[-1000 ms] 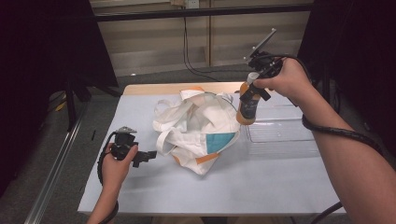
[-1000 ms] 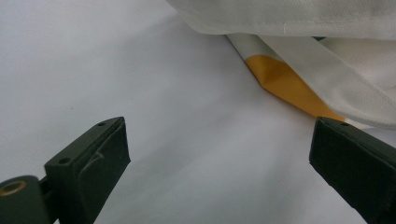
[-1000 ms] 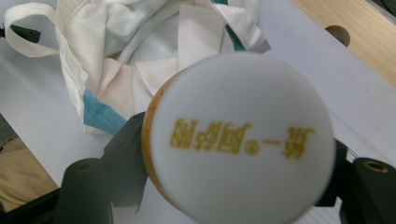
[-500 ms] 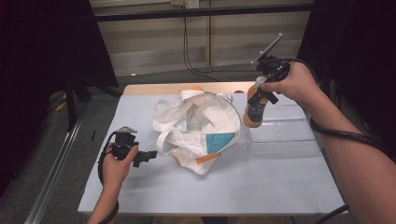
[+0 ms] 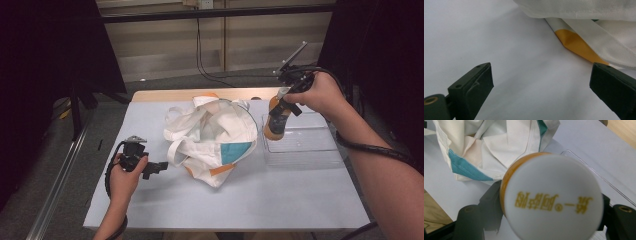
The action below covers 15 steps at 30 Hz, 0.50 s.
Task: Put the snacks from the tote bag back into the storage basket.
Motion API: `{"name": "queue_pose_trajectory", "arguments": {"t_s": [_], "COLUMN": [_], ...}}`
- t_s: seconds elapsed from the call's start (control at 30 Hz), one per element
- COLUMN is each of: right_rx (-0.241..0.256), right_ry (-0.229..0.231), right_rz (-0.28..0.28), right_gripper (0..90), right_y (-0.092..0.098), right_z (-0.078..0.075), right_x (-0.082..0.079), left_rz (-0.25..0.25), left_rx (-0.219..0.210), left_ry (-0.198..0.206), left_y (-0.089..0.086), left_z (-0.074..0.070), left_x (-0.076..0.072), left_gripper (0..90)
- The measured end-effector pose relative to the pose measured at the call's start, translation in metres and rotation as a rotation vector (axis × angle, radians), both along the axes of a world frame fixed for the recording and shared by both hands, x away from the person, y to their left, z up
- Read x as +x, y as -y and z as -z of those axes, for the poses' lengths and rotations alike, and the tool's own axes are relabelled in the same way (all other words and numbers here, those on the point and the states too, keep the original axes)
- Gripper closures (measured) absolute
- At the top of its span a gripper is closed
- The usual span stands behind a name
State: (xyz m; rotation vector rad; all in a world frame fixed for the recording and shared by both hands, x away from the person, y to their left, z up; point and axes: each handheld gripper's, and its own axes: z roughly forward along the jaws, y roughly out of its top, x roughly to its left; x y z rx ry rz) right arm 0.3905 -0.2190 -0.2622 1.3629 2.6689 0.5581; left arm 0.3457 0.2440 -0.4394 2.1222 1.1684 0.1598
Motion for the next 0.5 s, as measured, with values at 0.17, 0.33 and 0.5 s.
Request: {"name": "queue_pose_trajectory", "arguments": {"t_s": [0.17, 0.33, 0.5], "right_rx": [-0.002, -0.007, -0.016], "right_ry": [-0.008, -0.015, -0.013], "right_rz": [-0.003, 0.006, 0.003], "right_gripper": [30.4, 30.4, 30.4], "right_y": [0.004, 0.006, 0.009], "right_z": [0.006, 0.010, 0.014], "right_x": [-0.001, -0.002, -0.003], "left_rz": [0.006, 0.007, -0.001], "left_rx": [0.005, 0.005, -0.002], "left_ry": [0.004, 0.002, 0.002], "left_y": [0.000, 0.001, 0.002], "left_z": [0.000, 0.000, 0.000], "left_x": [0.000, 0.000, 0.000], "left_gripper": [4.9, 4.9, 4.9]}}
